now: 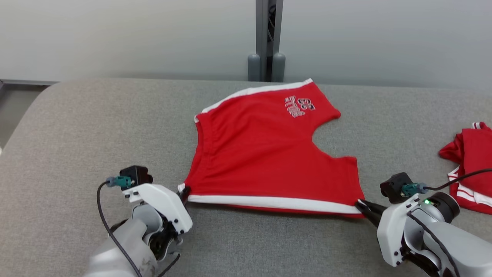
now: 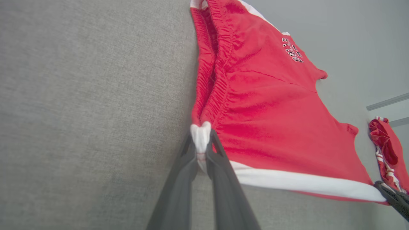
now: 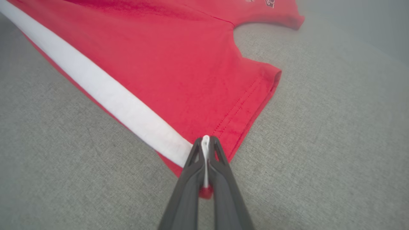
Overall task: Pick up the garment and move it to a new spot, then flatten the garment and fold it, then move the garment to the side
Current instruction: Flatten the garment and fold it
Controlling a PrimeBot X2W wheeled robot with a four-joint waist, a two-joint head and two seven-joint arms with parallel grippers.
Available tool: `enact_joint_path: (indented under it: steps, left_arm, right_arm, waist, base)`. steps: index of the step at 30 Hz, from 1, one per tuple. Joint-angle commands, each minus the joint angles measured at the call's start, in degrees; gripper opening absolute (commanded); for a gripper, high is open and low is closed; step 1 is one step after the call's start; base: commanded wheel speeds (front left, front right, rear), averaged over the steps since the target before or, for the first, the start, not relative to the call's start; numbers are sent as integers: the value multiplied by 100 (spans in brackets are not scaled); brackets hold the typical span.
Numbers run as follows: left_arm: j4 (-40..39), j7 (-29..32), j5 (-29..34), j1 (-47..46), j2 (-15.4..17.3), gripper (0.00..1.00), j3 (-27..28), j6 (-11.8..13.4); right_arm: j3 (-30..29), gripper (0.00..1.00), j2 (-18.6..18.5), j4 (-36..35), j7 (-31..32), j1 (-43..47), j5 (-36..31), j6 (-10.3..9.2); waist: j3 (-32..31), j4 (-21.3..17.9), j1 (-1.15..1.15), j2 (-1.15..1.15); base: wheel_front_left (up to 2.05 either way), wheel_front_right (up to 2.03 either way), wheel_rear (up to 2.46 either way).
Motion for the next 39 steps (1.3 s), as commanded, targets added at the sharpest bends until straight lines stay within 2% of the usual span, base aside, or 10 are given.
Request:
enact_joint_path:
  steps: [1,6,13,16,20,22,24,28,33,39]
  left_arm:
    - [28,24,44,145,134,0,-39,-35]
    - [-81,113,78,380,237,0,-116,-104]
    - [-432,5,179,755,521,0,-248,-127]
    - [-833,137,216,1049,724,0,-360,-137]
    - [-1299,116,214,1381,992,0,-401,-137]
    - [-1607,177,153,1554,1116,0,-387,-74]
    - [-1968,231,68,1739,1276,0,-354,29]
    - [-2864,227,-43,2093,1664,0,-280,390]
    - [-4082,217,-310,2322,2065,0,-25,957]
    - [-5307,257,-863,2457,2413,0,506,1485]
  right_arm:
    - [161,0,-249,-153,157,58,256,-3]
    - [491,0,-607,-627,455,50,745,-3]
    - [696,0,-1103,-1322,617,199,983,-4]
    - [737,0,-1357,-1749,882,363,1202,-4]
    - [773,0,-1637,-2268,1194,588,1126,-4]
    - [776,0,-1756,-2542,1364,698,1241,-3]
    - [776,0,-1871,-2775,1559,805,1342,-3]
    - [747,0,-2040,-3091,1706,915,1537,-3]
    - [566,0,-2074,-3146,1609,872,1586,-3]
    - [210,0,-2117,-3098,1433,692,1673,-3]
  waist:
    - [-157,58,0,0]
    - [-330,88,0,0]
    - [-464,170,0,0]
    - [-523,192,0,0]
    - [-544,203,0,0]
    - [-546,197,0,0]
    - [-543,188,0,0]
    - [-520,168,0,0]
    - [-496,197,0,0]
    - [-473,231,0,0]
  base:
    - [0,0,0]
    - [0,0,0]
    - [0,0,0]
    - [0,0,0]
    - [0,0,0]
    - [0,0,0]
    - [0,0,0]
    - [0,0,0]
    - [0,0,0]
    - [0,0,0]
